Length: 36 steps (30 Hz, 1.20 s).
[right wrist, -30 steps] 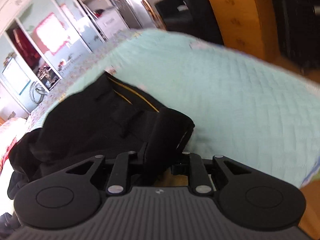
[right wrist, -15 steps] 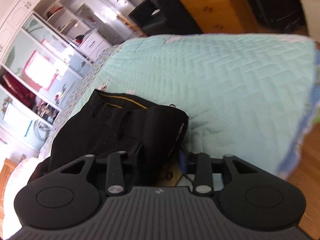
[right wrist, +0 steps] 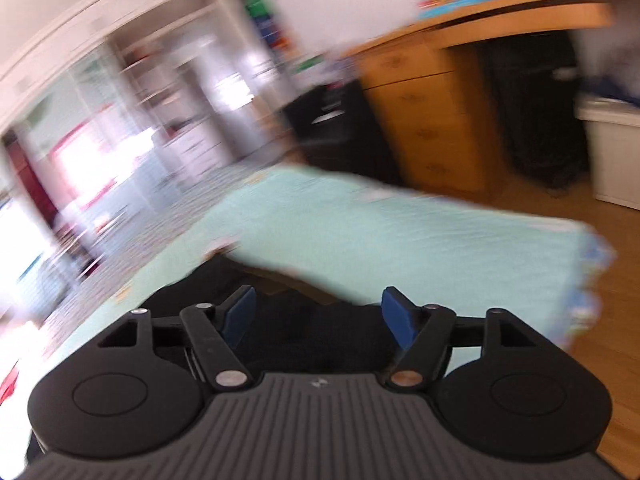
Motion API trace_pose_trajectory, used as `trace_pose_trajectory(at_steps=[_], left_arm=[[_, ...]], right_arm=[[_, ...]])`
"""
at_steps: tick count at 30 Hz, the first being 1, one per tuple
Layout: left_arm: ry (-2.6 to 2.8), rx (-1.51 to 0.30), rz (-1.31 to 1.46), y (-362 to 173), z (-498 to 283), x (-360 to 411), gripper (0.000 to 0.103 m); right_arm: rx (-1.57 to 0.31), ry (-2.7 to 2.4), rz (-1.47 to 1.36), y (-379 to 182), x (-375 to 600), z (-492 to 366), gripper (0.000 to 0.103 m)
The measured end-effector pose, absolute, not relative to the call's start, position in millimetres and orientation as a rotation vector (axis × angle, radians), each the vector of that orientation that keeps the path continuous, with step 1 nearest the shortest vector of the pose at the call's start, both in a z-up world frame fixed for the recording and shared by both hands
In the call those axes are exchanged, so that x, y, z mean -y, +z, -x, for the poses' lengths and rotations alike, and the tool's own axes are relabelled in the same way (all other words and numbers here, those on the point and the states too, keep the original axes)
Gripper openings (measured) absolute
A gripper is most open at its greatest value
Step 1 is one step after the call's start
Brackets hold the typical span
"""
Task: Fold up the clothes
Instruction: 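Grasp the black trousers waistband with the right gripper while the left gripper grasps a leg hem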
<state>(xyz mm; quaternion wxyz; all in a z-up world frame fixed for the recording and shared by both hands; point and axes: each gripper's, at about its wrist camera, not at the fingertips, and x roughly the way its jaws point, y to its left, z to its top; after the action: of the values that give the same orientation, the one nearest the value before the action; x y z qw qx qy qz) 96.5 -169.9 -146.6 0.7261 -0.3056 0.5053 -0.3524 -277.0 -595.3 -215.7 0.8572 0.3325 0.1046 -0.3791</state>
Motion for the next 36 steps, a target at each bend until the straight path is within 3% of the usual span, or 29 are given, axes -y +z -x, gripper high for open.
trace_pose_trajectory(at_steps=[7,14,16,19,20,21,22,23,25,32,36], left_arm=[[-0.437,-1.059,0.860,-188.8,-147.8,170.8,0.070],[-0.284,-1.064,0.936,-234.9,-179.4,180.3,0.070],[-0.310,-1.010,0.935,-237.3,-185.4,191.7,0.081],[-0.341,-0.985,0.898,-236.5,-199.9,212.5,0.083],[-0.353,-0.987,0.882,-235.7,-206.4,219.1,0.081],[-0.370,-0.994,0.850,-233.8,-216.9,223.6,0.061],[-0.387,-1.003,0.821,-232.0,-228.1,227.6,0.024],[-0.409,-1.018,0.815,-230.6,-244.2,226.5,0.014],[-0.429,-0.979,0.807,-215.5,-260.6,224.3,0.010],[-0.447,-0.596,0.653,-90.7,-296.4,193.6,0.009],[-0.360,-0.569,0.556,-68.7,-297.8,182.2,0.009]], right_arm=[[-0.300,-0.460,-0.762,-228.3,572.4,173.0,0.075],[-0.346,-0.397,-0.764,-238.9,556.1,143.5,0.075],[-0.358,-0.384,-0.763,-241.8,551.9,136.8,0.075],[-0.376,-0.364,-0.762,-246.1,545.5,126.7,0.076],[-0.382,-0.357,-0.762,-247.6,543.4,123.3,0.076],[-0.386,-0.356,-0.761,-249.5,543.1,121.6,0.076],[-0.388,-0.363,-0.758,-251.7,545.3,123.0,0.076],[-0.390,-0.371,-0.754,-252.9,546.4,125.0,0.076],[-0.394,-0.386,-0.745,-255.1,547.3,128.0,0.076],[-0.454,-0.444,-0.735,-269.8,554.5,123.4,0.076],[-0.468,-0.437,-0.730,-278.4,553.5,121.6,0.076]])
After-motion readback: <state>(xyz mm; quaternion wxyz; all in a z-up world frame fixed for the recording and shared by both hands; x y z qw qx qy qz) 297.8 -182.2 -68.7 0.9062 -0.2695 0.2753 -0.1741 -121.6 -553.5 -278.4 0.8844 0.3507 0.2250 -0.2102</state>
